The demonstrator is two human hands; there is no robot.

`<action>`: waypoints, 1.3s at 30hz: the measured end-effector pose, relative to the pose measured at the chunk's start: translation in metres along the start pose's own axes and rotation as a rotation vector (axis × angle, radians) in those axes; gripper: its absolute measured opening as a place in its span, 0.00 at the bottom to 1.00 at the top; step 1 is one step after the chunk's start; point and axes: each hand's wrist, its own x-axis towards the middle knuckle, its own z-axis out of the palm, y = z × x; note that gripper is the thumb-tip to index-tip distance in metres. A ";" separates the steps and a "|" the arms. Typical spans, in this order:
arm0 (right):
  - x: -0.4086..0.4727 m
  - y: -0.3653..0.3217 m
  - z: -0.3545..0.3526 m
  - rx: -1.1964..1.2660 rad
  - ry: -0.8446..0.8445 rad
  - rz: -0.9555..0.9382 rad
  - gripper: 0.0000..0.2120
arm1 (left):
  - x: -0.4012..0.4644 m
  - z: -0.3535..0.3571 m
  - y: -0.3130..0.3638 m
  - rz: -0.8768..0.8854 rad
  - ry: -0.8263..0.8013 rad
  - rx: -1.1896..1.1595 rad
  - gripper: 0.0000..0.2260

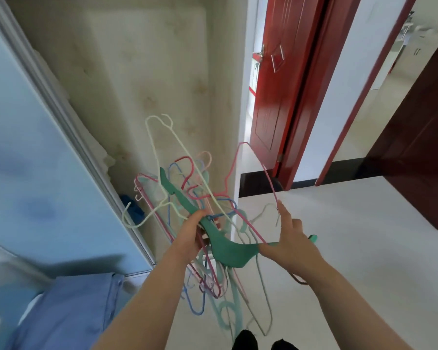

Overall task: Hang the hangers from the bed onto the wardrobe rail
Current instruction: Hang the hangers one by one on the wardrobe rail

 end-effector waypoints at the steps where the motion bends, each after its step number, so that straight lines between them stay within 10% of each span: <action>1: -0.003 -0.007 0.009 0.046 -0.003 0.012 0.51 | 0.003 -0.011 0.008 -0.006 -0.033 0.029 0.09; 11: -0.019 -0.065 0.059 0.332 -0.166 0.122 0.47 | 0.013 -0.078 0.043 -0.092 -0.210 -0.119 0.03; 26: 0.002 -0.125 0.064 0.726 -0.391 0.196 0.31 | 0.009 -0.099 0.062 0.106 0.188 0.114 0.07; 39: 0.033 -0.131 0.076 0.594 -0.011 0.007 0.42 | 0.034 -0.057 0.090 0.120 0.301 0.077 0.10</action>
